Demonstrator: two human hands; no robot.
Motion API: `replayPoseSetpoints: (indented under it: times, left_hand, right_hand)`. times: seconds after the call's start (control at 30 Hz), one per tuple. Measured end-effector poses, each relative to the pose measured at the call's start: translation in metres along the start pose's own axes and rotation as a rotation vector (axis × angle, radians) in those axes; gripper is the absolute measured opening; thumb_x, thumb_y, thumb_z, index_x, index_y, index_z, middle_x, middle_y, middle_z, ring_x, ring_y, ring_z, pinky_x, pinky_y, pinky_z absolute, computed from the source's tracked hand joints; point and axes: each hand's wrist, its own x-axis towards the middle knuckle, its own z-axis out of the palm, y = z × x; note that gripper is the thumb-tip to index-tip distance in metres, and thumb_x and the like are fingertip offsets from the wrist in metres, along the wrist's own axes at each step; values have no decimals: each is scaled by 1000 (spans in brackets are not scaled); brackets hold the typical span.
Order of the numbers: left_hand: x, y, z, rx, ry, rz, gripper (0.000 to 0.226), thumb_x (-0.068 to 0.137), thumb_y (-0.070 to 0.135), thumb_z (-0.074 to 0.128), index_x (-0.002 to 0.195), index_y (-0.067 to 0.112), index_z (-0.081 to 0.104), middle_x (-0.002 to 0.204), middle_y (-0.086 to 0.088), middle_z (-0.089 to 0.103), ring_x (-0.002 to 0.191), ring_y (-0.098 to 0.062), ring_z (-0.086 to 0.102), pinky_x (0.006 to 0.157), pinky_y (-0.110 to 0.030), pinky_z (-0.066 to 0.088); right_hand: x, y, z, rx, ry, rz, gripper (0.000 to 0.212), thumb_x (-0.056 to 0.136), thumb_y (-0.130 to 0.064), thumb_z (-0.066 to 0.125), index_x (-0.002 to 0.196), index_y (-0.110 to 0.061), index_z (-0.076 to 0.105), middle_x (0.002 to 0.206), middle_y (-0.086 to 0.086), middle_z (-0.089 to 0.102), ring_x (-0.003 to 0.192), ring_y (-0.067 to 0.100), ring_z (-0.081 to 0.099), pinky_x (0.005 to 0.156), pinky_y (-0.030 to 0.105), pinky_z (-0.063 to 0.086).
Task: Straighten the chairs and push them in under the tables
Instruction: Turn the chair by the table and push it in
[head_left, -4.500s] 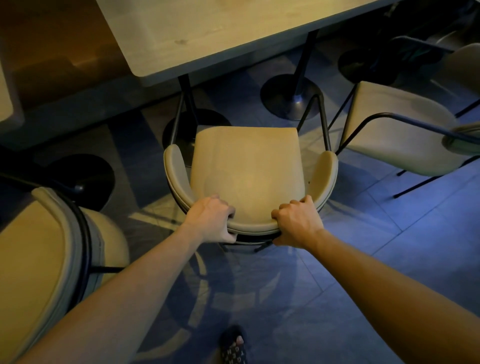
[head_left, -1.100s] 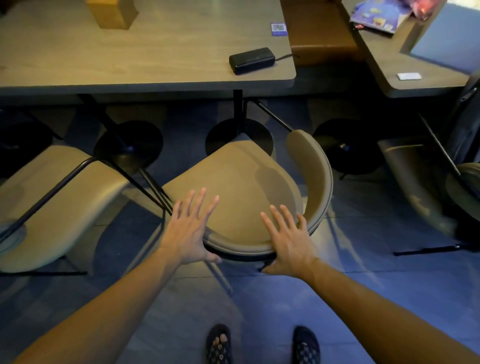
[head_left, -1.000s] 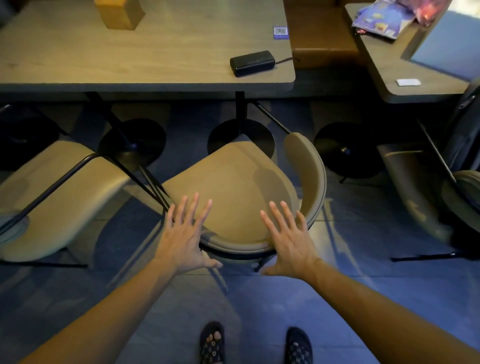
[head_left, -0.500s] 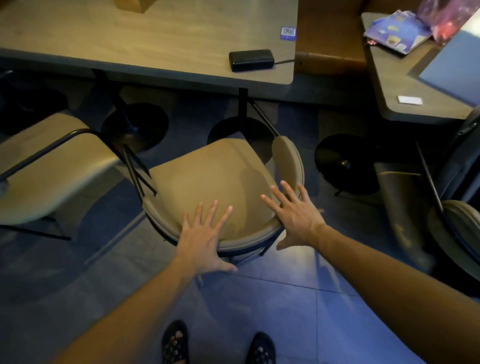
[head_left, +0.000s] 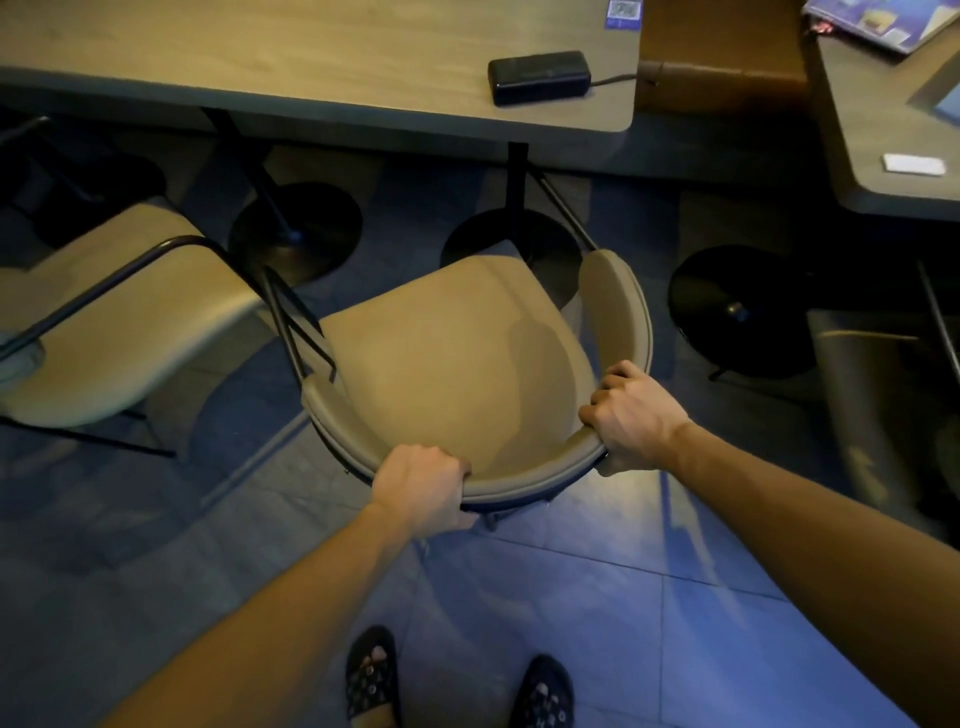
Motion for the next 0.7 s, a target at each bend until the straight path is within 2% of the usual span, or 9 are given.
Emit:
replayPoseSetpoints:
  times: [0.13,0.23,0.33,0.4,0.47,0.57,0.7]
  left_hand:
    - [-10,-5,1,29,-13,31,60,80,71,59,119,25,65,100,-2,72,93,-26,67,69,-32,46]
    - [-25,-23,4,51,-29,68,58,79,70,61,115,25,66,99,-3,73,93,-27,67,71,-34,48]
    - [-45,-45,9,105,-45,123,41,86,51,59,116,23,65,102,-6,73,95,-30,68,74,-34,48]
    - [-56,-59,16,148,-49,158,32,89,40,56,114,22,65,102,-6,73,95,-30,67,78,-35,49]
    - [-65,-73,23,159,-45,187,32,87,40,58,113,23,65,105,-5,72,100,-27,65,87,-36,46]
    - [-77,-87,35,100,26,197,44,77,45,65,116,25,65,112,-2,68,110,-25,55,95,-36,37]
    - [-82,-86,41,125,29,198,56,83,39,64,134,20,52,134,-10,54,131,-33,41,114,-44,25]
  right_hand:
    - [-10,-18,-12,38,-28,71,54,74,-67,67,111,-27,65,104,-3,69,100,22,61,103,43,32]
    - [-21,-50,-25,78,-66,108,50,79,-64,65,111,-25,64,105,-1,69,101,23,61,103,46,31]
    - [-32,-96,-34,142,-118,145,39,89,-53,59,112,-22,64,105,2,70,102,23,62,105,48,26]
    - [-36,-127,-35,183,-126,151,40,89,-51,59,112,-20,65,105,3,71,101,24,63,106,51,24]
    - [-35,-152,-32,226,-107,154,50,83,-55,63,113,-15,66,104,8,71,102,28,64,107,53,24]
    - [-38,-172,-30,219,-64,147,65,64,-67,69,103,-14,68,91,11,72,90,32,66,97,55,39]
    - [-37,-170,-27,260,40,150,82,45,-75,67,104,-19,71,110,11,68,104,35,63,86,57,50]
